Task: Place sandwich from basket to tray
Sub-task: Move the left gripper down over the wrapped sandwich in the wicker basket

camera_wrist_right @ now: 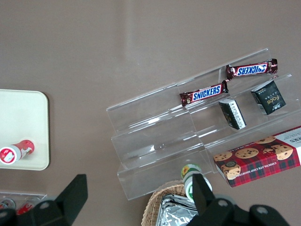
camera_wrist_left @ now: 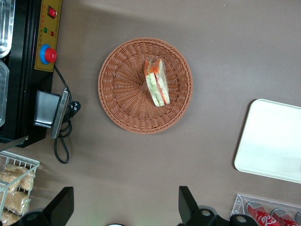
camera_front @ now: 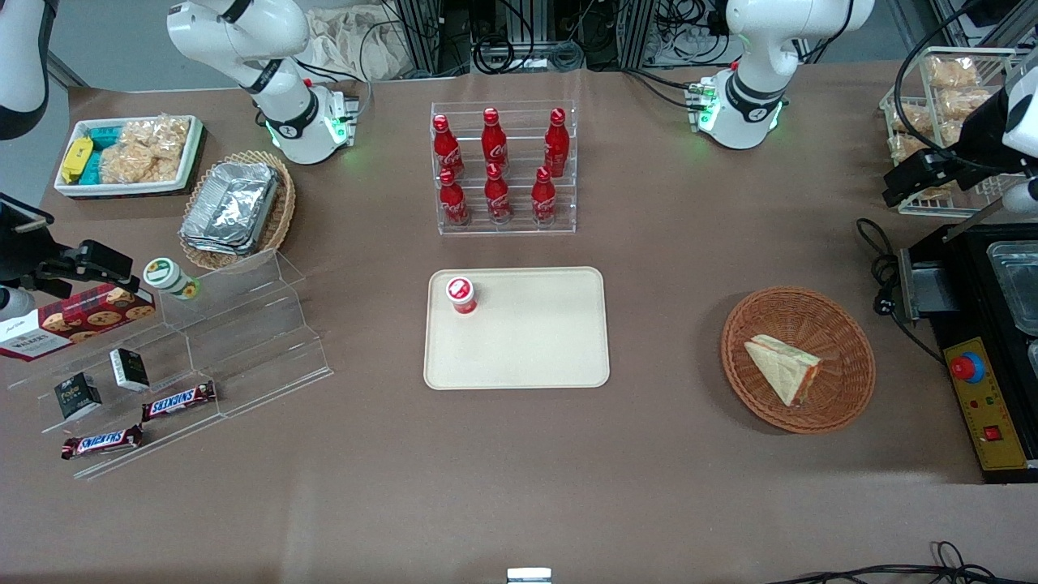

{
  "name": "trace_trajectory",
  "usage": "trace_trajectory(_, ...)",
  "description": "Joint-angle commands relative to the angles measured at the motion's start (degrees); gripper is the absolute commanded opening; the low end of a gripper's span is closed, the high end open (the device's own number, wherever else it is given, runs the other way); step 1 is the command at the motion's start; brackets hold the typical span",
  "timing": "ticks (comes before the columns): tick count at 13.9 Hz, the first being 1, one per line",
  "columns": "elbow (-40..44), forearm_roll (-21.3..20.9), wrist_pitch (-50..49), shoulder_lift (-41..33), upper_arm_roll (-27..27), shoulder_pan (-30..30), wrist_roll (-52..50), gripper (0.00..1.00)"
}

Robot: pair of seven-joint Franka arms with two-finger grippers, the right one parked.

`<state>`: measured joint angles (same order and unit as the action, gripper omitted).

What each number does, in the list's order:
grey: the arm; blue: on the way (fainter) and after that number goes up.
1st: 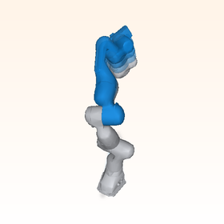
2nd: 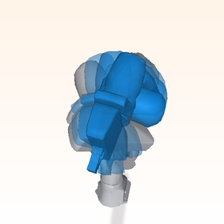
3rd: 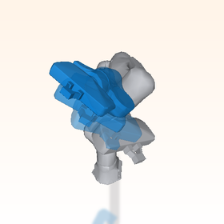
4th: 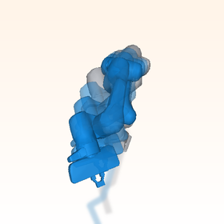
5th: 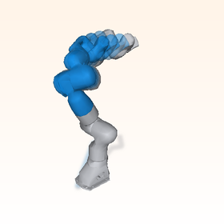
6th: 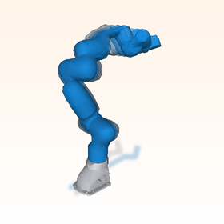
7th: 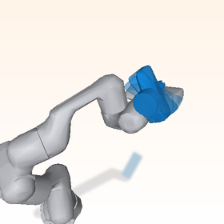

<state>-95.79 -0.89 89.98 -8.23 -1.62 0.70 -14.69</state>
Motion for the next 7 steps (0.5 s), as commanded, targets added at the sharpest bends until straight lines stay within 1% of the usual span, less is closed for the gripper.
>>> trace_trajectory(1,-0.3,-0.8,-0.2,-1.2,0.7,1.0,0.6,1.00)
trace_trajectory(5,0.8,-0.7,1.9,0.0,0.7,0.3,0.8,1.00)
trace_trajectory(7,0.6,0.0,1.9,0.7,0.9,-0.2,0.7,1.00)
